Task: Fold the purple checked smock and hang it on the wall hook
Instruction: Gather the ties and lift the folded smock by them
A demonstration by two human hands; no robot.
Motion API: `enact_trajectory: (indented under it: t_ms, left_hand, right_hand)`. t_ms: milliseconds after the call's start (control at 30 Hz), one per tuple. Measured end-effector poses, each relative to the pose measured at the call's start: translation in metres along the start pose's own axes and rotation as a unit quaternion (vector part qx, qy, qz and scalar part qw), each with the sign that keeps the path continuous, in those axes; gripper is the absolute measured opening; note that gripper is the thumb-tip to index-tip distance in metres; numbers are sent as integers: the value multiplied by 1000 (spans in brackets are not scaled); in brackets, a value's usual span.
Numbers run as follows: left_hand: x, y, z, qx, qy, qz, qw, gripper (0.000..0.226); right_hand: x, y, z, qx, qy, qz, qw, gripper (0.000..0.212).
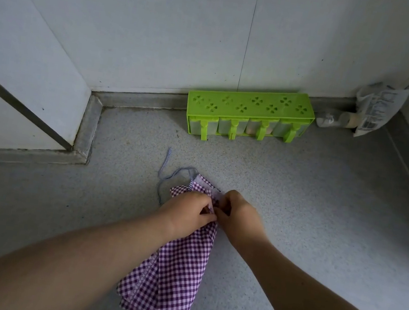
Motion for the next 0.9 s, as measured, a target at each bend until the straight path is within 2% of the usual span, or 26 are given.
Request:
enact_trajectory:
  t_ms: [100, 200, 400, 467, 567, 633, 733, 833, 900]
  left_hand:
    - [-2, -1, 0, 4, 9, 18, 1000, 17]
    - [-2, -1, -1, 1, 10, 18, 1000, 22]
    - [-1, -4, -1, -12, 28, -7, 1000, 18]
    - [0, -5, 0, -25, 33, -14, 999, 21]
    - [-3, -10, 2, -35, 51, -36, 997, 22]
    - [-5, -12, 3, -39, 54, -49, 997, 22]
    - [-8, -16, 3, -47, 63, -62, 995, 20]
    - [-5, -19, 1, -53, 77, -63, 994, 17]
    - [-4, -22, 3, -61, 73, -63, 993, 15]
  right_hand:
    - [2, 10, 5, -20, -29, -16, 999, 4]
    - [1, 15, 8, -44, -32, -88, 995, 11]
    - [-18, 8, 0, -118, -77, -123, 982, 8]
    - [-27, 4, -1, -146, -114, -144, 972, 17]
    - [-22, -2, 0, -157, -73, -95, 980, 11]
    - [-14, -1, 2, -134, -23, -50, 989, 18]
    - [-10, 7, 4, -74, 32, -38, 996, 11]
    - [-10, 18, 13, -49, 51, 1, 998, 40]
    - [-8, 24, 12, -17, 8, 40, 999, 51]
Point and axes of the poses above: each hand's wrist, its own y-axis away from the middle knuckle, its own z-axis out of the palm, x = y × z, the point moved 5 cm from there along -y, towards the middle knuckle, and after that the axes turned 11 degrees about y, right-handed, at the moved point
